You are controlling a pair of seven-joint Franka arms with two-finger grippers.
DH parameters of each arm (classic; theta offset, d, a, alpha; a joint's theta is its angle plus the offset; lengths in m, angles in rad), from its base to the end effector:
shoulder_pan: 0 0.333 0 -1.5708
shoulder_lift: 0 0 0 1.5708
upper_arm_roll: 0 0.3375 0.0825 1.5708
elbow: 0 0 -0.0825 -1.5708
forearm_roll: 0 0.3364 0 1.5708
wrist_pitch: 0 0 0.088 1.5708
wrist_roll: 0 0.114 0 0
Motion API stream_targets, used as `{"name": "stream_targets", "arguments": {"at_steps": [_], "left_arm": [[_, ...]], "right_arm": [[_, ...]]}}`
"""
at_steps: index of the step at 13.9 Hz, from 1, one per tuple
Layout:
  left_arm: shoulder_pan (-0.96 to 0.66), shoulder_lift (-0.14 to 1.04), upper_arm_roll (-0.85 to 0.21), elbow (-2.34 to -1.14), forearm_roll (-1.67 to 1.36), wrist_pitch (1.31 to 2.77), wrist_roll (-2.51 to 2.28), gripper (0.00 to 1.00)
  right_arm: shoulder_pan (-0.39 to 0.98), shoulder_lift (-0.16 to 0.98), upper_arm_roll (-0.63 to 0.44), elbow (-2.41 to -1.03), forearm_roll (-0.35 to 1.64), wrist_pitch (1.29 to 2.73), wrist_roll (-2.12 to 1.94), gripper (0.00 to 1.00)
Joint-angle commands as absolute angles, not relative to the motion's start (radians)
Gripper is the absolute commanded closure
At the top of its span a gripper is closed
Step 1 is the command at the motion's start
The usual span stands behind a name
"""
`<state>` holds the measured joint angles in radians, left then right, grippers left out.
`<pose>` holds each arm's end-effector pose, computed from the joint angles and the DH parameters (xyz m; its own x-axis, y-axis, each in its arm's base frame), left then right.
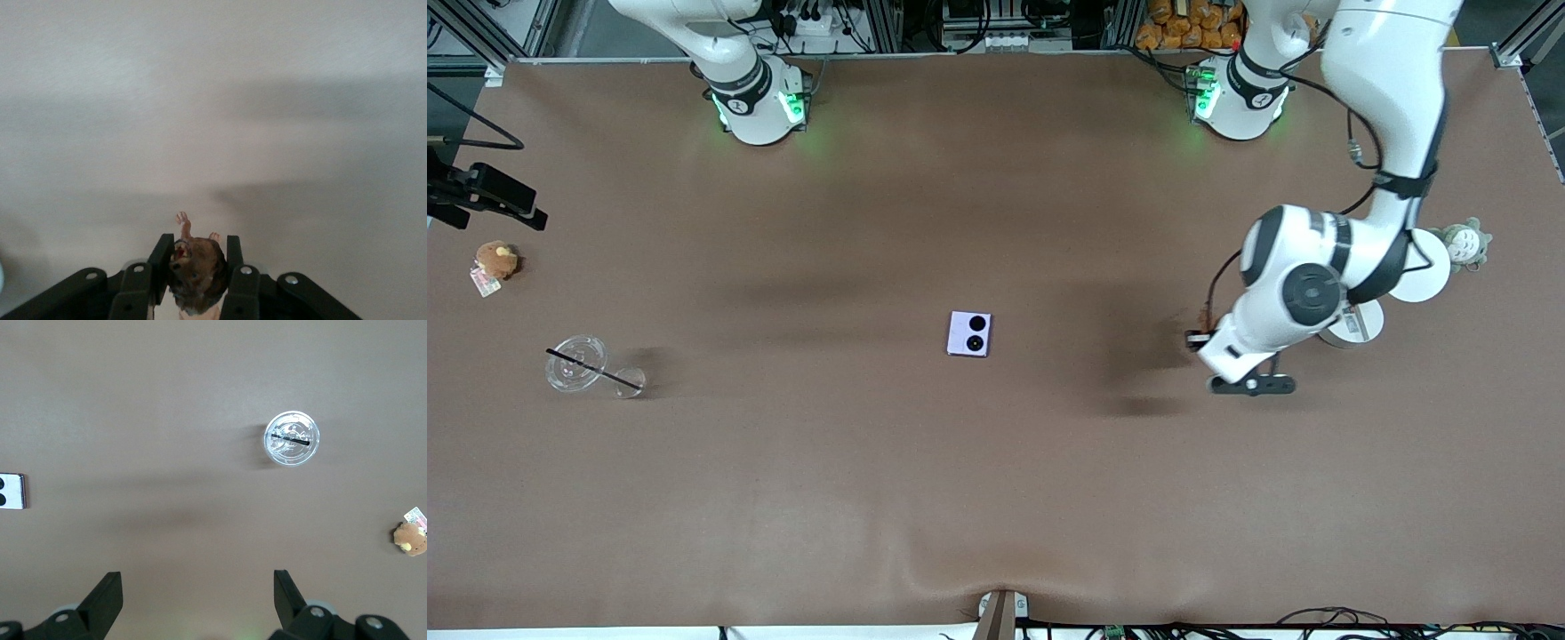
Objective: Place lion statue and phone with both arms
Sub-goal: 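Carry the lion figurine with the left gripper toward the white lamp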
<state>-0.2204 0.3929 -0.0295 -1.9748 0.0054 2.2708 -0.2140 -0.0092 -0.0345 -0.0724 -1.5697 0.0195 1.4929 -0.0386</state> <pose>0.5585 -0.1413 0.3084 0.9947 -0.0371 -0.0959 -0.0385 -0.9992 -0.0132 0.4857 -0.0381 0.6499 0.9983 -0.0413 -0.0415 -0.0423 -0.9988 -0.0236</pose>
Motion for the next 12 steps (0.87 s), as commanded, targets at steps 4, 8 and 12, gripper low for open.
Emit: {"name": "stream_targets", "arguments": {"at_steps": [4, 8, 12], "left_arm": [[-0.039, 0.299, -0.041, -2.184, 0.021, 2.434, 0.07, 1.0], [0.005, 0.328, -0.041, -2.183, 0.021, 2.442, 0.106, 1.0], [0.009, 0.354, -0.041, -2.183, 0.023, 2.453, 0.106, 1.0]], "right_arm": [[0.014, -0.038, -0.058, -1.559, 0.011, 1.509, -0.015, 0.0], [0.11, -0.026, -0.058, -1.555, 0.02, 1.509, 0.049, 0.0], [0.253, 0.026, -0.058, -1.555, 0.025, 1.523, 0.204, 0.0]]}}
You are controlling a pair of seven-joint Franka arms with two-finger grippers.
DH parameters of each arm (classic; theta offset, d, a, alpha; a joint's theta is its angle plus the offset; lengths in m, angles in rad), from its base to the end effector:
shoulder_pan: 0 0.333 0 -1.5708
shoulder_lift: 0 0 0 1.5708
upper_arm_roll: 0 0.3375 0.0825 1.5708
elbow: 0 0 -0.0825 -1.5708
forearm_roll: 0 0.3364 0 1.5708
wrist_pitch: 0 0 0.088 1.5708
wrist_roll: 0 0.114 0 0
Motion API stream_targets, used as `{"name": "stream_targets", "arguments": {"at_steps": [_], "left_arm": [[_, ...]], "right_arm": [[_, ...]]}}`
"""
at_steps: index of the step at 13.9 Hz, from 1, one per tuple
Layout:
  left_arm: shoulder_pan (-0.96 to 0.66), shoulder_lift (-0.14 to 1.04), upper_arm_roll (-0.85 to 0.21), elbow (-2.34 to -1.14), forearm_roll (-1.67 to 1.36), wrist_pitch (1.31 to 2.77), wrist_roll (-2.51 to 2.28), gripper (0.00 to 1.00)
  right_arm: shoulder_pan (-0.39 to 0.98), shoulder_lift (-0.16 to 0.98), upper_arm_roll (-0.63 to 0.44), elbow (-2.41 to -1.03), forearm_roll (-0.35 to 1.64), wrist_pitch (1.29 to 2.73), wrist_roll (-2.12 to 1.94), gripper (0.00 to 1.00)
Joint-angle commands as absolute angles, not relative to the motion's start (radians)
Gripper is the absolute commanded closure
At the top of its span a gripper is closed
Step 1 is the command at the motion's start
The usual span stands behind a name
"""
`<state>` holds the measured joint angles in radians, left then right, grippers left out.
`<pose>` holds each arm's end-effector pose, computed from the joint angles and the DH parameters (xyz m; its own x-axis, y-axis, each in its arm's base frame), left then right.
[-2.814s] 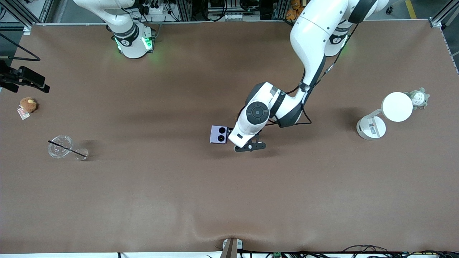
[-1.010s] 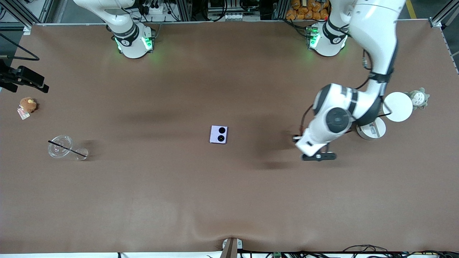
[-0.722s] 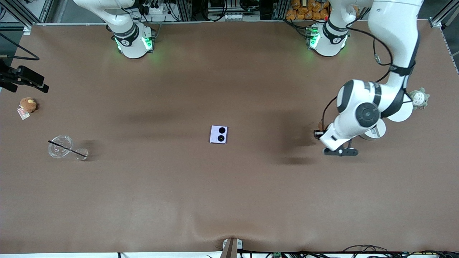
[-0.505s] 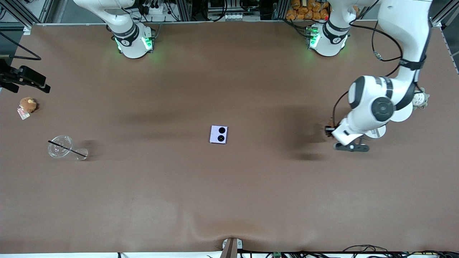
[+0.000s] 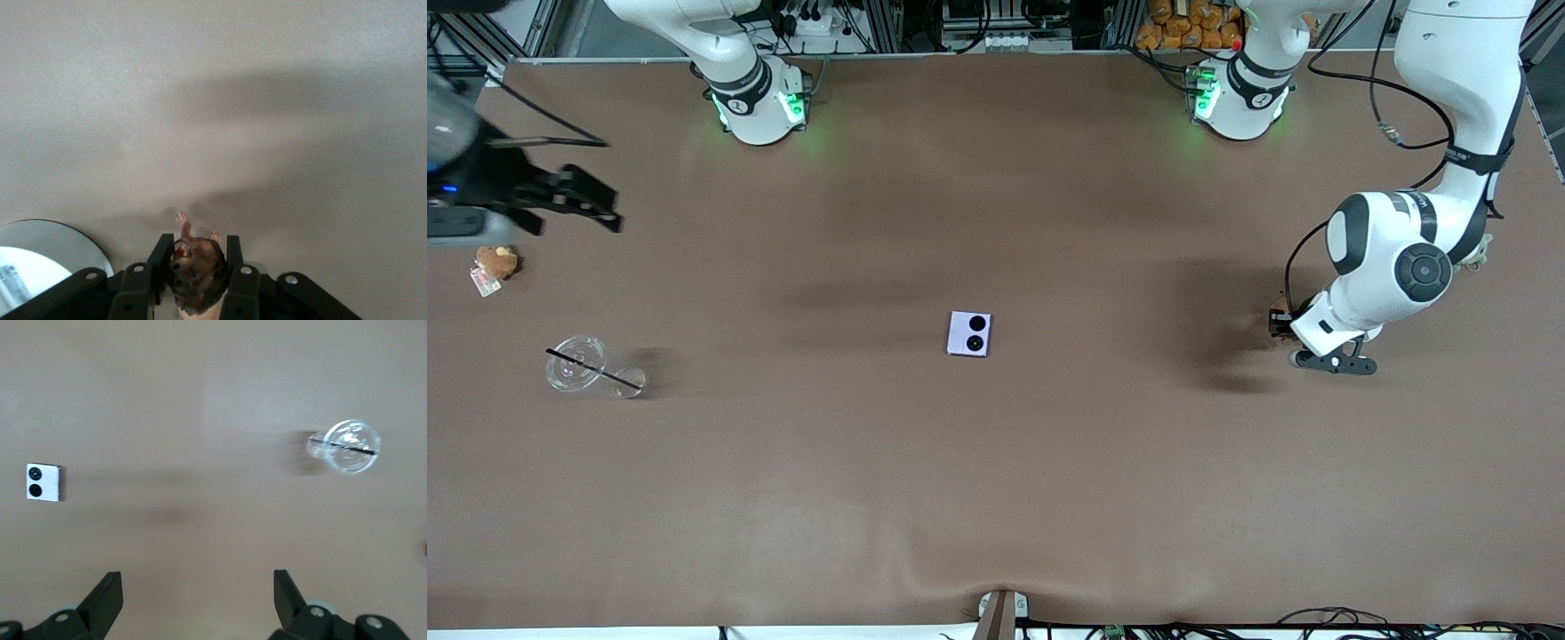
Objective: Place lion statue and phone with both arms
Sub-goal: 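Lower the lion with the left gripper while the right gripper reaches the phone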
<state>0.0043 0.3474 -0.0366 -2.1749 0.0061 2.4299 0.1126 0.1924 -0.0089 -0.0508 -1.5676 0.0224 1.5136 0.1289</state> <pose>0.5318 -0.0167 0.2747 0.9849 -0.1478 -0.0904 -0.1467 -0.9890 0.0192 0.4923 0.0727 0.6400 0.9988 0.0139 -0.0476 0.0131 -0.9998 -0.0169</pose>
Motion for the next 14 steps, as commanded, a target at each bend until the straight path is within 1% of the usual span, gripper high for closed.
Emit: {"name": "stream_targets", "arguments": {"at_steps": [1, 3, 7, 8, 9, 10, 11, 14], "left_arm": [[0.009, 0.365, -0.041, -2.183, 0.021, 2.453, 0.107, 1.0], [0.017, 0.371, -0.038, -2.18, 0.021, 2.453, 0.109, 1.0], [0.029, 0.38, -0.038, -2.174, 0.021, 2.451, 0.109, 1.0], [0.034, 0.38, -0.04, -2.174, 0.021, 2.451, 0.109, 0.88], [0.034, 0.382, -0.04, -2.172, 0.021, 2.451, 0.109, 0.5], [0.034, 0.385, -0.04, -2.169, 0.021, 2.451, 0.109, 0.1], [0.034, 0.388, -0.04, -2.166, 0.021, 2.451, 0.109, 0.0], [0.032, 0.377, -0.04, -2.151, 0.021, 2.438, 0.106, 0.0]], "right_arm": [[0.287, 0.046, -0.058, -1.557, 0.025, 1.546, 0.245, 0.0], [0.357, 0.115, -0.058, -1.557, 0.026, 1.609, 0.322, 0.0], [0.483, 0.311, -0.058, -1.557, 0.084, 1.782, 0.469, 0.0], [0.514, 0.368, -0.058, -1.557, 0.095, 1.836, 0.506, 0.0], [0.534, 0.424, -0.058, -1.555, 0.104, 1.889, 0.535, 0.0], [0.555, 0.47, -0.057, -1.555, 0.116, 1.935, 0.548, 0.0], [0.574, 0.518, -0.058, -1.555, 0.136, 1.986, 0.548, 0.0], [0.623, 0.65, -0.057, -1.542, 0.147, 2.11, 0.546, 0.0]]}}
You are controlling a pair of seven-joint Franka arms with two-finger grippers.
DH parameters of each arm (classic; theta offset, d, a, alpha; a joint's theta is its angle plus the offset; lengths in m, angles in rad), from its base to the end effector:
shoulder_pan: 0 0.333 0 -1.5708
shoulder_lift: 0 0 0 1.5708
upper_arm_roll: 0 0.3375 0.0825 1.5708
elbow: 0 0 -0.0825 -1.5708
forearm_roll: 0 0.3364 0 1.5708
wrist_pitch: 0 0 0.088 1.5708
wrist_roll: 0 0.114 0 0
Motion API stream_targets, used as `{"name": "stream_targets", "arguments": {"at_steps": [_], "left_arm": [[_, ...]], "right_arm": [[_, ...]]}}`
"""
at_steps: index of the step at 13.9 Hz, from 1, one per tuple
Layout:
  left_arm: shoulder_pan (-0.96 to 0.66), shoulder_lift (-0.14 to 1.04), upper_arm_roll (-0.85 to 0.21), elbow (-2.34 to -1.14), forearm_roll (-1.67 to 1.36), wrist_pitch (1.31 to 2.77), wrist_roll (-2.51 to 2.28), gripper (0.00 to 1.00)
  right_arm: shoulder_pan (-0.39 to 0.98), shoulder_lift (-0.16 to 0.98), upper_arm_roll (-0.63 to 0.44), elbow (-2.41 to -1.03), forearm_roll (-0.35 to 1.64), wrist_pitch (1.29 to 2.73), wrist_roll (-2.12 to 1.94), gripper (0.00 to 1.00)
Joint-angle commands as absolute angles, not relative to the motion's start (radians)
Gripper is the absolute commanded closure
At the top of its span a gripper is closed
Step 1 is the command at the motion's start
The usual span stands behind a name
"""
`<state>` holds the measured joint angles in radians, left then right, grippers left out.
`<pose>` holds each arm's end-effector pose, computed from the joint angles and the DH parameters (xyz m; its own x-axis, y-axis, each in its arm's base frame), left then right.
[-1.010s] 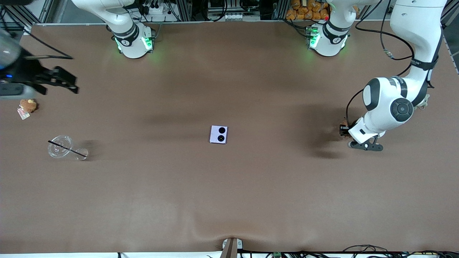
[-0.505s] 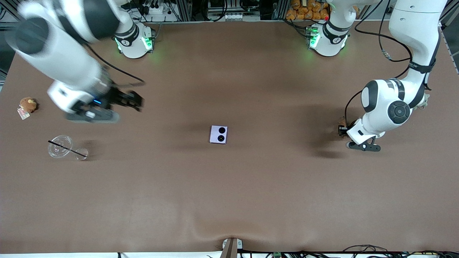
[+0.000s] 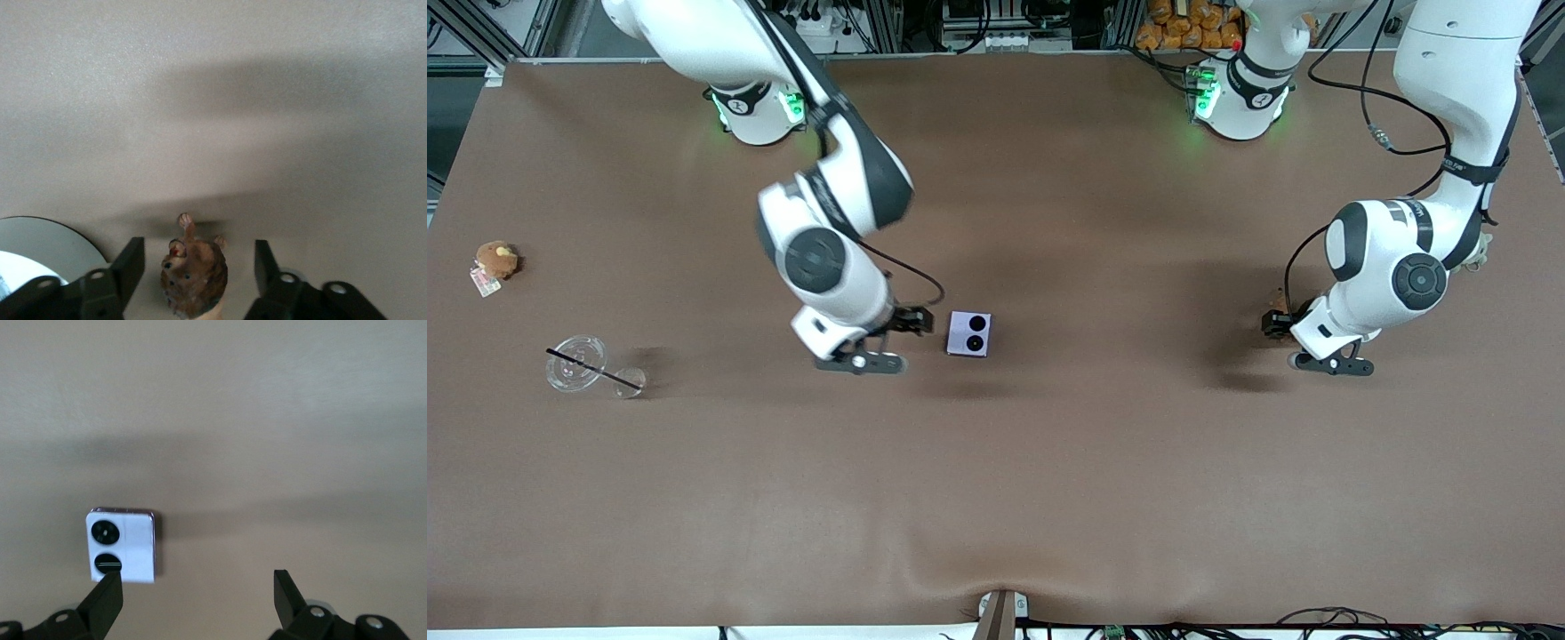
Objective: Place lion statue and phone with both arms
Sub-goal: 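Lower the lion with the left gripper while the right gripper reaches the phone, then grasp the white phone with the right gripper while the left gripper withdraws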
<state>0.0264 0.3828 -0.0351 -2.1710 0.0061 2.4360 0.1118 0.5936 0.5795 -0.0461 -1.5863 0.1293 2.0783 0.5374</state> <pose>0.5318 -0.0042 0.2576 0.9856 -0.1238 -0.1154 -0.1220 -0.9923 0.0227 0.5543 0.3522 0.3293 0.9918 -0.0494 -0.1180 -0.0527 -0.9983 -0.0249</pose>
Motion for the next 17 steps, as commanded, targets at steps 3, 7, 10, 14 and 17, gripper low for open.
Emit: {"name": "stream_targets", "arguments": {"at_steps": [3, 7, 10, 14, 17], "left_arm": [[0.025, 0.354, -0.043, -2.053, 0.021, 2.283, 0.103, 0.0], [0.018, 0.342, -0.054, -1.806, 0.021, 1.96, 0.103, 0.0], [0.021, 0.334, -0.058, -1.64, 0.021, 1.797, 0.107, 0.0], [0.023, 0.258, -0.057, -1.52, 0.023, 1.632, 0.11, 0.0], [0.026, 0.198, -0.055, -1.485, 0.023, 1.617, 0.106, 0.0]], "right_arm": [[0.661, 0.722, -0.057, -1.511, 0.149, 2.155, 0.589, 0.0], [0.721, 0.778, -0.057, -1.485, 0.147, 2.23, 0.733, 0.0], [0.738, 0.81, -0.058, -1.463, 0.147, 2.232, 0.753, 0.0], [0.744, 0.833, -0.058, -1.457, 0.146, 2.233, 0.756, 0.0], [0.753, 0.85, -0.058, -1.454, 0.146, 2.256, 0.758, 0.0]]}}
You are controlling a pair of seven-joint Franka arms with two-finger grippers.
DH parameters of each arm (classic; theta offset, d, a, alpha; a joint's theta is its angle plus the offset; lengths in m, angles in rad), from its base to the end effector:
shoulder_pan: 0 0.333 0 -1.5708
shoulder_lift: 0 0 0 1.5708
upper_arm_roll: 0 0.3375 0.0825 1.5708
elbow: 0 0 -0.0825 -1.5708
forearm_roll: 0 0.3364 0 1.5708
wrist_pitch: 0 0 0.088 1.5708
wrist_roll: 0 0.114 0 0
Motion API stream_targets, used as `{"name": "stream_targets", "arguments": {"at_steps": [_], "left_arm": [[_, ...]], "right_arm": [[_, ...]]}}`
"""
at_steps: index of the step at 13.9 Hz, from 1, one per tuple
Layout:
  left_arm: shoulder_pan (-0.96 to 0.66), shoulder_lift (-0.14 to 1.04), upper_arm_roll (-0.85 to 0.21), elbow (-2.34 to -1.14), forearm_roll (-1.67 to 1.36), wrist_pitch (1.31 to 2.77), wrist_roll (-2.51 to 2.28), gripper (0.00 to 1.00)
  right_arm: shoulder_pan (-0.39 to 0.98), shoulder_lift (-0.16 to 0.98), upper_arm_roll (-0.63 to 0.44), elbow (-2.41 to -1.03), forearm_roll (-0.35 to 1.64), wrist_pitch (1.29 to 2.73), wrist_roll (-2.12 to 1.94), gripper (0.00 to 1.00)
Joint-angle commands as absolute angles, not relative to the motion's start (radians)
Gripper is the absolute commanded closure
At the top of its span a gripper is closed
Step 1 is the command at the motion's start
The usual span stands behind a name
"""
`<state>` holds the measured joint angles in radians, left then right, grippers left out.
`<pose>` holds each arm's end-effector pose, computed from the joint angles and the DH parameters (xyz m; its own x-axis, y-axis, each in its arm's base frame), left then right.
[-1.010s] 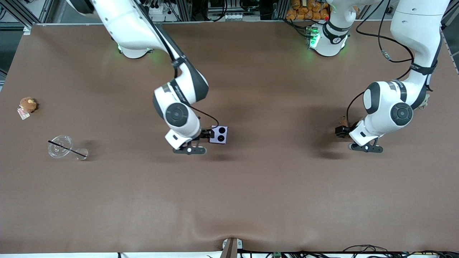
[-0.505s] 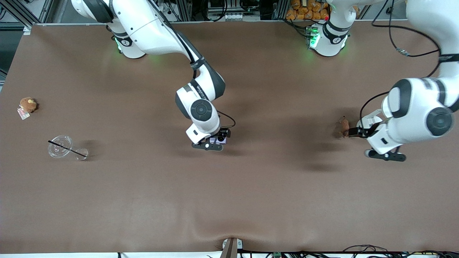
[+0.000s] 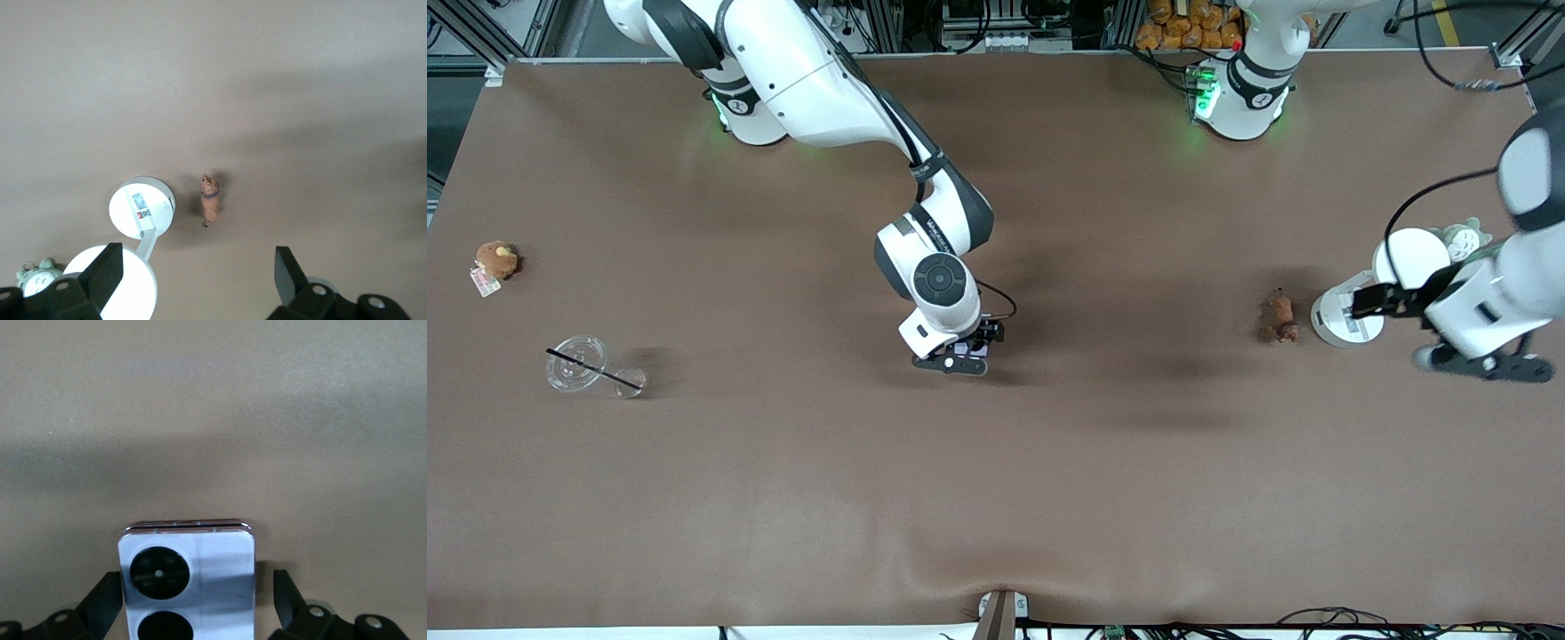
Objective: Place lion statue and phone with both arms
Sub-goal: 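Grasp the white phone with the right gripper while the left gripper withdraws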
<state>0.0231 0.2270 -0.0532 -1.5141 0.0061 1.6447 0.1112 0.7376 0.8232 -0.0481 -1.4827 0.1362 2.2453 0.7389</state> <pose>0.5783 -0.0134 0.5458 0.9855 -0.1409 -0.0947 -0.1400 -0.9900 0.0166 0.5249 0.4473 0.2190 0.9885 -0.1222 -0.0896 -0.1233 -0.9923 -0.0074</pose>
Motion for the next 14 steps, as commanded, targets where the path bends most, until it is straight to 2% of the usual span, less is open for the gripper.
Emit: {"name": "stream_targets", "arguments": {"at_steps": [1, 3, 4, 5, 6, 9, 14], "left_arm": [[0.028, 0.193, -0.048, -1.461, 0.021, 1.599, 0.106, 0.0], [0.067, 0.166, -0.041, -1.447, 0.009, 1.577, 0.097, 0.0], [0.071, 0.143, -0.034, -1.448, 0.011, 1.569, 0.092, 0.0], [0.074, 0.115, -0.035, -1.448, 0.018, 1.534, 0.101, 0.0], [0.078, 0.074, -0.035, -1.45, 0.011, 1.485, 0.113, 0.0], [0.08, 0.052, -0.044, -1.448, 0.006, 1.459, 0.222, 0.0], [0.091, 0.028, -0.032, -1.45, 0.006, 1.427, 0.235, 0.0]], "right_arm": [[0.756, 0.853, -0.058, -1.454, 0.146, 2.26, 0.756, 0.0], [0.758, 0.854, -0.058, -1.457, 0.143, 2.272, 0.744, 0.0], [0.758, 0.854, -0.058, -1.457, 0.141, 2.275, 0.742, 0.29], [0.758, 0.854, -0.058, -1.457, 0.144, 2.276, 0.742, 0.82], [0.758, 0.853, -0.058, -1.457, 0.144, 2.281, 0.742, 1.0], [0.736, 0.832, -0.063, -1.457, 0.137, 2.272, 0.729, 1.0], [0.541, 0.691, -0.067, -1.473, 0.14, 2.148, 0.661, 1.0]]}}
